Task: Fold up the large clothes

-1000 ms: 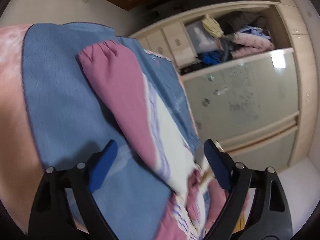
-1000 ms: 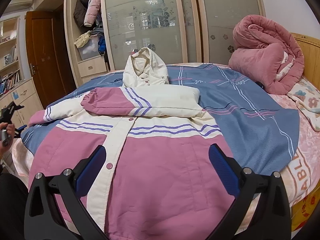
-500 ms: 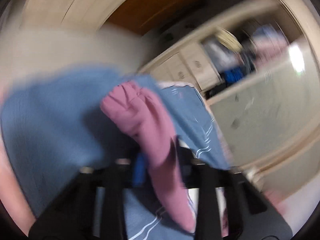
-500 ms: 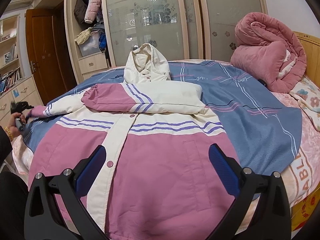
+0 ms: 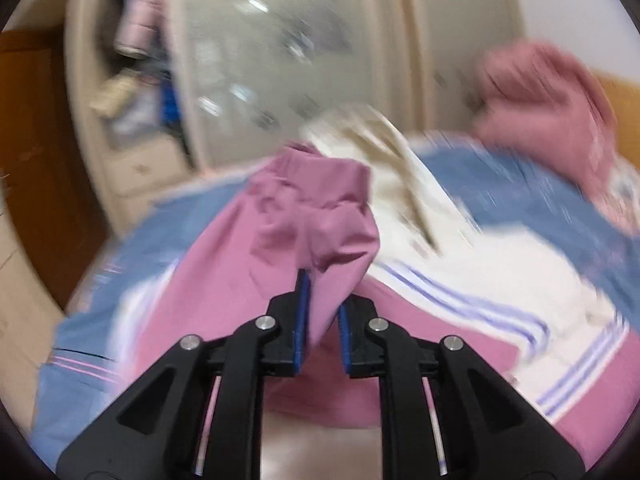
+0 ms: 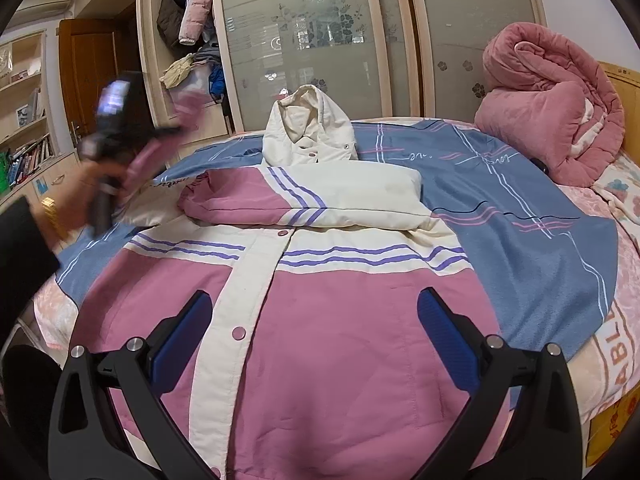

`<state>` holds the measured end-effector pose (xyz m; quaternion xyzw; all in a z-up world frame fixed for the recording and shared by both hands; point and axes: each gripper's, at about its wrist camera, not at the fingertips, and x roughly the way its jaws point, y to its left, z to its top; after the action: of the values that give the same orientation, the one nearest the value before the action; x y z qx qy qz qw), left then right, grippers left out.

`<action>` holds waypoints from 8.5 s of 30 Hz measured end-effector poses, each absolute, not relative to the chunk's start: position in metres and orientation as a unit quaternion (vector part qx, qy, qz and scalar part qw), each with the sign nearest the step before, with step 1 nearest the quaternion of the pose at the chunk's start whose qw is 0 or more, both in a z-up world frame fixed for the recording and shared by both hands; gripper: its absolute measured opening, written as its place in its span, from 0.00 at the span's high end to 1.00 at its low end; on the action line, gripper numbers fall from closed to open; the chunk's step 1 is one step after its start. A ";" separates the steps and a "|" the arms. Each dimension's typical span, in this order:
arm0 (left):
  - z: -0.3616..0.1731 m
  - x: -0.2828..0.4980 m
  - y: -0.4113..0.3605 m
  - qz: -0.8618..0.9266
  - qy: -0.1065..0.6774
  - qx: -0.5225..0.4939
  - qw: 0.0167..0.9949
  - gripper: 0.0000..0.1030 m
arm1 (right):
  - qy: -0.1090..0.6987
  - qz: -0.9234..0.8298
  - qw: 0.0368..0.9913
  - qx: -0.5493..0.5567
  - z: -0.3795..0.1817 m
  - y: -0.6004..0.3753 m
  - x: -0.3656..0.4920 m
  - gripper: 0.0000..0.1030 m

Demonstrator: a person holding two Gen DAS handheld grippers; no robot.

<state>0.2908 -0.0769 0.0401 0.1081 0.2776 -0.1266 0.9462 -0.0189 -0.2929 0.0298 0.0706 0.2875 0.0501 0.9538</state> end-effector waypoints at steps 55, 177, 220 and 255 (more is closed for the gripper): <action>-0.001 0.020 -0.012 -0.057 0.302 0.022 0.951 0.02 | 0.300 0.015 0.951 0.074 0.018 -0.314 -0.028 0.01; -0.004 0.020 -0.023 -0.066 0.292 0.027 0.954 0.02 | 0.227 -0.067 0.971 0.039 0.023 -0.317 -0.059 0.01; 0.041 0.156 -0.042 -0.075 0.265 0.005 0.961 0.02 | 0.251 0.023 0.968 0.009 0.129 -0.268 0.141 0.05; 0.006 0.206 -0.030 -0.077 0.297 -0.001 0.952 0.02 | 0.296 -0.016 0.939 0.177 0.076 -0.346 0.348 0.98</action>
<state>0.2058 -0.0304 0.0056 -0.0010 0.2974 -0.0774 0.9516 0.3484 -0.3455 0.0762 0.1767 0.2958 -0.0162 0.9386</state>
